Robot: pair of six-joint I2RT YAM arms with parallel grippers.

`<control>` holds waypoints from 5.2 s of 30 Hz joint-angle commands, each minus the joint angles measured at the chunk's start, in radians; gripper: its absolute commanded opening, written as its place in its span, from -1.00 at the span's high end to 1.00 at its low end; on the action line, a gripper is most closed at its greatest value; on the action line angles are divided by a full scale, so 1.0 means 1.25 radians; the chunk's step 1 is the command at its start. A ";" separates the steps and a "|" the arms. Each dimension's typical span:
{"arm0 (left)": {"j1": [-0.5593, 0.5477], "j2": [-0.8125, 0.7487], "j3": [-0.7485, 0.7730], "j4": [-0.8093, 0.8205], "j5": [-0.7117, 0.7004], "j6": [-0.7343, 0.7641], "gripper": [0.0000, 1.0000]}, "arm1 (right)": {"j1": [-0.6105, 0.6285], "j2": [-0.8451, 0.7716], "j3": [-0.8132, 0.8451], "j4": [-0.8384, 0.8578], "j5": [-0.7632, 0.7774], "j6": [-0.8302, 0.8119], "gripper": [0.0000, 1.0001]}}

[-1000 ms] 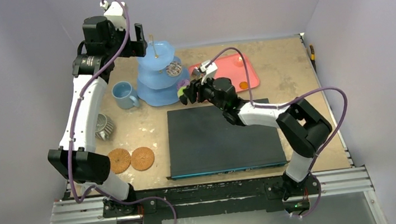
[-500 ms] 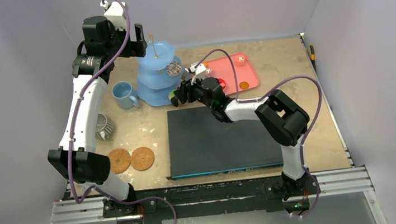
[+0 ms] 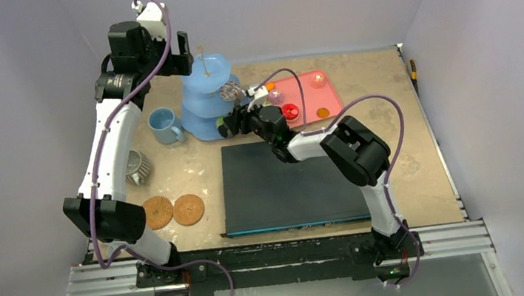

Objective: Serve the afternoon tea

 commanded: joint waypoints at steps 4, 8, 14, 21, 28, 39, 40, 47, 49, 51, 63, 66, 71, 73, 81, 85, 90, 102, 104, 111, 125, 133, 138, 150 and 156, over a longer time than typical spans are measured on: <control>0.008 -0.026 0.001 0.011 0.002 0.008 -0.86 | 0.017 0.009 0.042 0.068 0.085 -0.007 -0.36; 0.008 -0.025 -0.001 0.012 0.006 0.008 -0.86 | 0.021 0.012 0.041 0.075 0.088 -0.015 -0.43; 0.008 -0.024 -0.004 0.014 0.006 0.009 -0.86 | 0.026 -0.017 0.017 0.087 0.079 -0.024 -0.51; 0.009 -0.015 -0.025 0.038 0.024 0.029 -0.88 | 0.024 -0.146 -0.092 0.062 0.058 -0.029 -0.48; 0.009 0.027 -0.022 0.079 0.163 0.106 -0.91 | 0.000 -0.320 -0.212 0.004 0.058 -0.032 -0.46; 0.008 0.137 0.010 0.152 0.236 0.104 -0.62 | -0.220 -0.484 -0.270 -0.112 0.080 -0.042 -0.44; 0.009 0.143 0.015 0.159 0.238 0.099 -0.57 | -0.233 -0.486 -0.265 -0.119 0.087 -0.049 -0.44; 0.003 0.184 0.021 0.216 0.208 0.026 -0.08 | -0.339 -0.458 -0.240 -0.118 0.123 -0.064 -0.45; 0.000 0.189 0.010 0.231 0.163 0.001 0.11 | -0.362 -0.431 -0.224 -0.108 0.129 -0.070 -0.45; -0.006 0.186 -0.011 0.252 0.109 -0.015 0.35 | -0.375 -0.391 -0.196 -0.110 0.133 -0.083 -0.45; -0.100 0.139 -0.057 0.323 -0.189 -0.068 1.00 | -0.420 -0.122 0.045 -0.160 0.137 -0.143 -0.47; -0.116 0.145 -0.037 0.282 -0.247 -0.128 1.00 | -0.427 -0.084 0.084 -0.172 0.126 -0.148 -0.47; -0.120 0.156 0.000 0.257 -0.308 -0.195 1.00 | -0.427 -0.087 0.071 -0.135 0.087 -0.154 -0.45; -0.121 0.160 0.022 0.258 -0.328 -0.205 1.00 | -0.420 -0.100 0.051 -0.124 0.073 -0.145 -0.45; -0.121 0.173 0.073 0.236 -0.354 -0.249 1.00 | -0.368 -0.187 -0.073 -0.082 0.029 -0.140 -0.46; -0.122 0.175 0.068 0.222 -0.330 -0.281 1.00 | -0.324 -0.219 -0.118 -0.081 0.005 -0.150 -0.47; -0.124 0.160 0.042 0.211 -0.311 -0.283 0.61 | -0.296 -0.237 -0.156 -0.086 -0.018 -0.151 -0.48; -0.107 0.076 0.005 0.148 -0.052 -0.062 -0.95 | -0.272 -0.231 -0.165 -0.131 -0.019 -0.166 -0.48; -0.093 0.068 0.005 0.123 0.020 0.044 -0.98 | -0.270 -0.235 -0.170 -0.138 0.001 -0.170 -0.48; -0.017 0.096 0.013 0.072 0.176 0.316 -0.98 | -0.259 -0.259 -0.184 -0.156 0.043 -0.175 -0.47; 0.083 0.271 0.136 -0.004 0.549 0.566 -0.86 | -0.252 -0.254 -0.203 -0.136 0.026 -0.137 -0.36; 0.114 0.326 0.132 0.026 0.672 0.550 -0.36 | -0.251 -0.254 -0.215 -0.114 0.022 -0.123 -0.26; 0.113 0.338 0.114 0.050 0.727 0.522 -0.31 | -0.251 -0.258 -0.218 -0.115 0.023 -0.126 -0.25; 0.104 0.381 0.100 0.147 0.754 0.445 0.39 | -0.251 -0.276 -0.227 -0.116 0.028 -0.133 -0.21; 0.095 0.345 0.012 0.275 0.720 0.336 1.00 | -0.251 -0.284 -0.225 -0.111 0.029 -0.142 -0.12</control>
